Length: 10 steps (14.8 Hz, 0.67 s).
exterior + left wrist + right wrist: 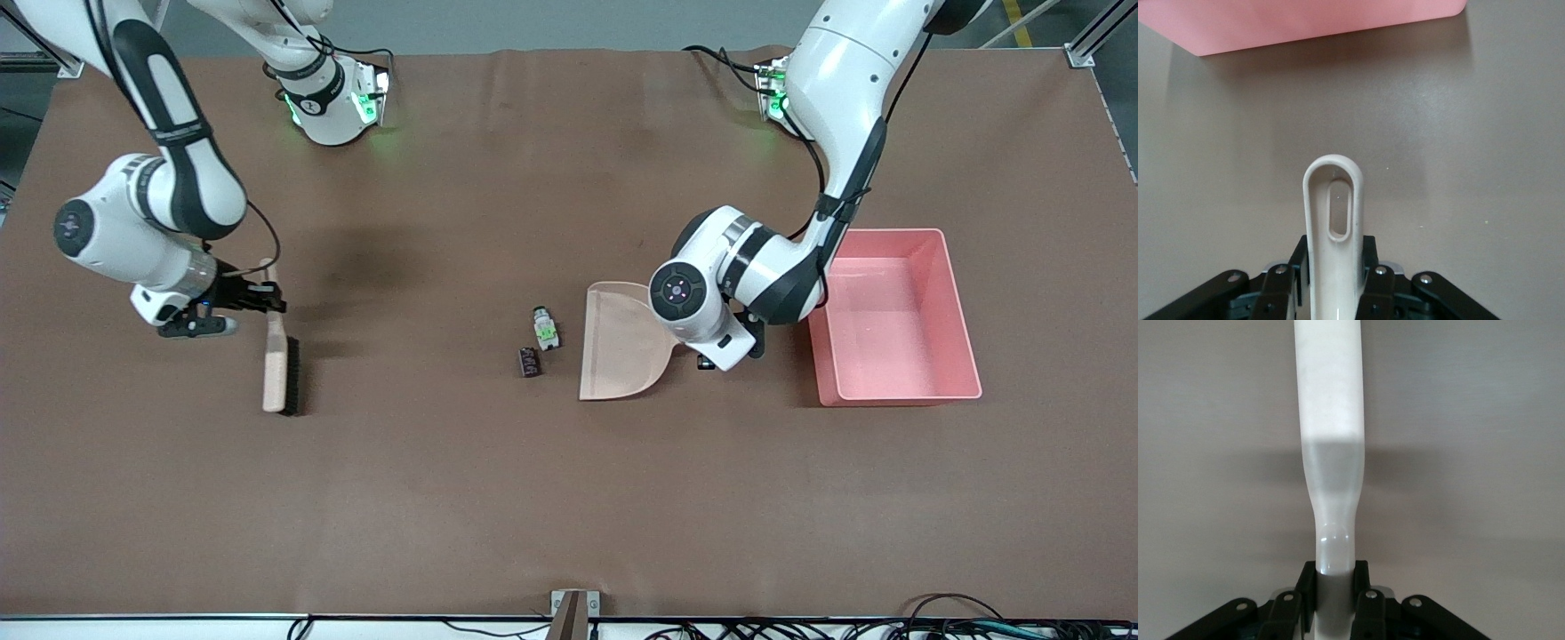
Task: Clean e-waste and dump in bin
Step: 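Lift the brush with the right gripper and carry it toward the dustpan, then sweep the e-waste into the dustpan with the brush in the right gripper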
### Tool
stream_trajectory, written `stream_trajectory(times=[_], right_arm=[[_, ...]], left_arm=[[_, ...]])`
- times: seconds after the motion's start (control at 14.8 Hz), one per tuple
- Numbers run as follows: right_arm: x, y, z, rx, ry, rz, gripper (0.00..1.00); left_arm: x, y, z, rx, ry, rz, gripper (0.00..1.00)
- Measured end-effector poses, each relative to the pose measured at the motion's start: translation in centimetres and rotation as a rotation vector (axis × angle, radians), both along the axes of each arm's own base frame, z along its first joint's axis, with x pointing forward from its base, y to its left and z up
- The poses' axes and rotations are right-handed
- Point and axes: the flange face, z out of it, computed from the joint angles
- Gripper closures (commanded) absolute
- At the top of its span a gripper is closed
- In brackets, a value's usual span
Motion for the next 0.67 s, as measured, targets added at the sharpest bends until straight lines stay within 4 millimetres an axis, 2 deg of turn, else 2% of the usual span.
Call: stream_trajectory(times=[0.13,0.27,0.4,0.67], right_arm=[[0.0,4.9,0.6,-0.009,0.013,-0.031,1.00],[-0.4,8.9,0.8,-0.018,0.026,-0.055,1.00],[-1.0,12.4,0.8,-0.029,0.042,-0.090,1.00],[-2.5,21.4,2.1,-0.039,0.039,-0.124,1.00]], left_arm=[[0.0,-0.2,-0.6,0.004,0.004,-0.003,1.00],[0.1,-0.3,-0.6,0.010,0.010,-0.001,0.99],[0.1,-0.4,-0.6,0.012,0.012,-0.002,1.00],[0.1,-0.6,-0.5,0.013,0.011,-0.002,0.99]])
